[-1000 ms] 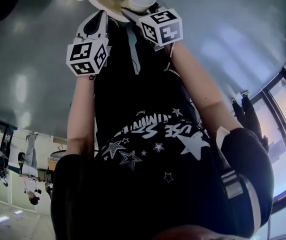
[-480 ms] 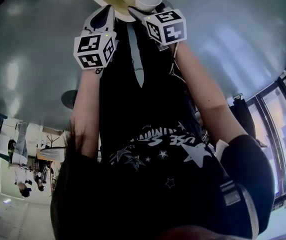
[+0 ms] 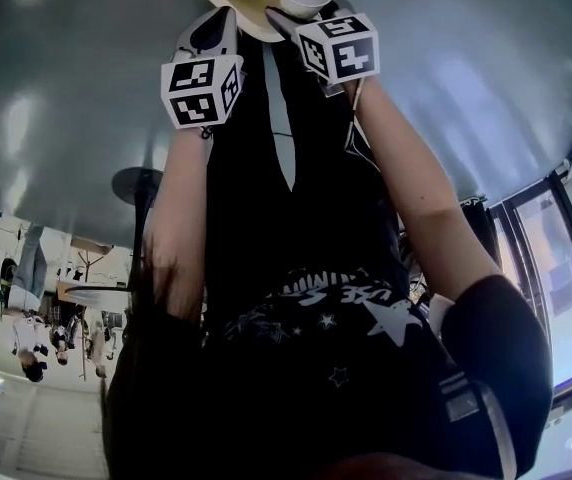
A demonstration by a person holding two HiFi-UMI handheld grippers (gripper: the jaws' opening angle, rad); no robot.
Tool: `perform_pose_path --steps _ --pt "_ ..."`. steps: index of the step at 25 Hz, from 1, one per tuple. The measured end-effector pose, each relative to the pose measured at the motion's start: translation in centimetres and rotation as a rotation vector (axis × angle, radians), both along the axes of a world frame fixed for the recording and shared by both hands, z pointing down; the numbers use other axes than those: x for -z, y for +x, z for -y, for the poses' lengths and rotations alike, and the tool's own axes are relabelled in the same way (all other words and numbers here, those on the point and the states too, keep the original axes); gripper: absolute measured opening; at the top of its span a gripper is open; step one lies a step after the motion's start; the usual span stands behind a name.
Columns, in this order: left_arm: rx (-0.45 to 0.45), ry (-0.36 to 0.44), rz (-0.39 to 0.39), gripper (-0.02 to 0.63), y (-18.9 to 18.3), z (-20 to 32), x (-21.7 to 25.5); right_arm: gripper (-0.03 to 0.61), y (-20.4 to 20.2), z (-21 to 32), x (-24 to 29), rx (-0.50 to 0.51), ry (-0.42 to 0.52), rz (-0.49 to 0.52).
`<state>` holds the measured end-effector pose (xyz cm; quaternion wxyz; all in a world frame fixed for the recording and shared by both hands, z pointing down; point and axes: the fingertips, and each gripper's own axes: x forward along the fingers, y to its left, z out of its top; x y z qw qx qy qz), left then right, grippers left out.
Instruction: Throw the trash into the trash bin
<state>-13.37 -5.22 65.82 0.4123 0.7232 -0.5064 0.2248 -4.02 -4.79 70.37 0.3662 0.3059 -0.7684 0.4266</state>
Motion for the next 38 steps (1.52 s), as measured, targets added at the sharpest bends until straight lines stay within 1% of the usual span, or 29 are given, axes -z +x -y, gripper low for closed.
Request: perform_pose_path --steps 6,10,13,21,24,27,29,34,38 --pt "0.014 -0.046 0.025 0.011 0.2 -1.4 -1.4 0.318 0.3 -0.5 -1.0 -0.008 -0.032 0.003" --pt "0.021 -0.092 0.043 0.011 -0.2 -1.9 -3.1 0.318 0.5 -0.6 -2.4 -0.008 -0.043 -0.015" --pt "0.029 -0.112 0.04 0.011 -0.1 -2.2 -3.5 0.318 0.7 -1.0 -3.0 -0.004 -0.064 -0.025" --pt "0.042 -0.168 0.046 0.011 1.9 -2.0 -5.3 0.318 2.6 -1.5 -4.7 0.039 -0.106 -0.074" --pt "0.054 -0.199 0.049 0.011 1.5 -2.5 -6.1 0.318 2.2 -1.7 -5.2 0.062 -0.103 -0.088" --pt "0.041 -0.218 0.057 0.011 1.5 -2.8 -6.7 0.318 1.8 -1.8 -5.6 0.078 -0.12 -0.085" --pt "0.037 -0.226 0.061 0.011 1.4 -2.8 -6.6 0.318 1.5 -2.1 -5.6 0.099 -0.137 -0.077" --pt "0.037 -0.238 0.062 0.011 1.2 -2.9 -6.2 0.318 0.6 -2.1 -4.7 0.132 -0.144 -0.054" --pt "0.031 -0.243 0.059 0.011 1.6 -2.8 -6.7 0.328 0.7 -1.8 -5.2 0.161 -0.128 -0.075"
